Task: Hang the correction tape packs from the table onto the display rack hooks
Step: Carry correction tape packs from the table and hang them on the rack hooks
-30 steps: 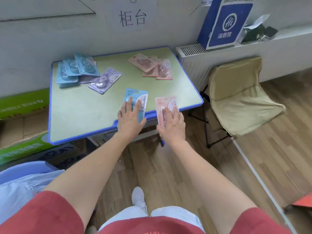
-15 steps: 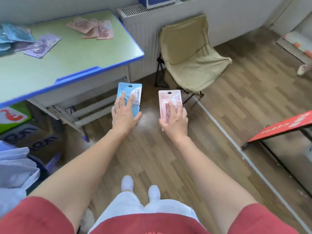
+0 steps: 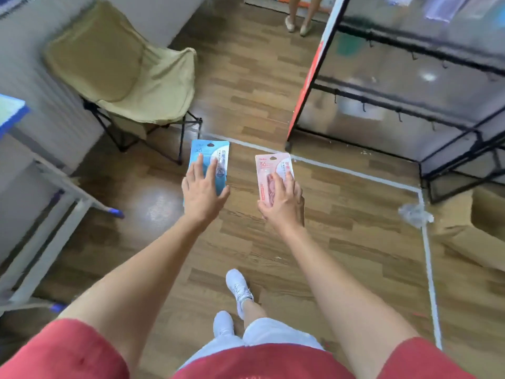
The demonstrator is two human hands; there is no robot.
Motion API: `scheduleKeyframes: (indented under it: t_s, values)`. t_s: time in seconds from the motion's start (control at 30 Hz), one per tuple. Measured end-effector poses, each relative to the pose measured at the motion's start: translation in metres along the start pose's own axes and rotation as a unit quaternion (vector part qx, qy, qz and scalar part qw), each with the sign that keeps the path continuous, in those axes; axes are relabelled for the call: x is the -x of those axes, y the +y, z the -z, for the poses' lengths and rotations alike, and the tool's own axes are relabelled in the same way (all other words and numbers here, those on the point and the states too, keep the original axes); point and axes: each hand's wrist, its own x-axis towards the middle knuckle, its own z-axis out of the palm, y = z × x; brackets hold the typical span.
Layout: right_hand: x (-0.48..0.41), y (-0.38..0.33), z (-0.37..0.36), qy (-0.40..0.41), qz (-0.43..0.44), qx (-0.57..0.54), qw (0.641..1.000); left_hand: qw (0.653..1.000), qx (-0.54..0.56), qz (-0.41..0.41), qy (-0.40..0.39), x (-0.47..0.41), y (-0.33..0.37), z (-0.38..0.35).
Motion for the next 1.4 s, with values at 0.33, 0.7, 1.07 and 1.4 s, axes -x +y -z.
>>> scheduleKeyframes:
  t_s: [0.33, 0.7, 1.07, 1.4]
  values:
    - [0.071, 0.173, 0.107, 0.145, -0.137, -0.004, 0.980, 0.979, 0.038, -0.194, -0.044, 0.050, 0.209, -0.067]
    - [0.067, 0.377, 0.230, 0.230, -0.147, 0.020, 0.962, 0.960, 0.067, -0.272, 0.014, 0.081, 0.437, -0.148]
    - [-0.028, 0.451, 0.337, 0.338, -0.084, 0.027, 0.937, 0.940, 0.103, -0.307, 0.106, 0.007, 0.580, -0.147]
    - [-0.176, 0.486, 0.414, 0.418, -0.026, 0.019, 0.908, 0.921, 0.113, -0.335, 0.163, -0.121, 0.678, -0.148]
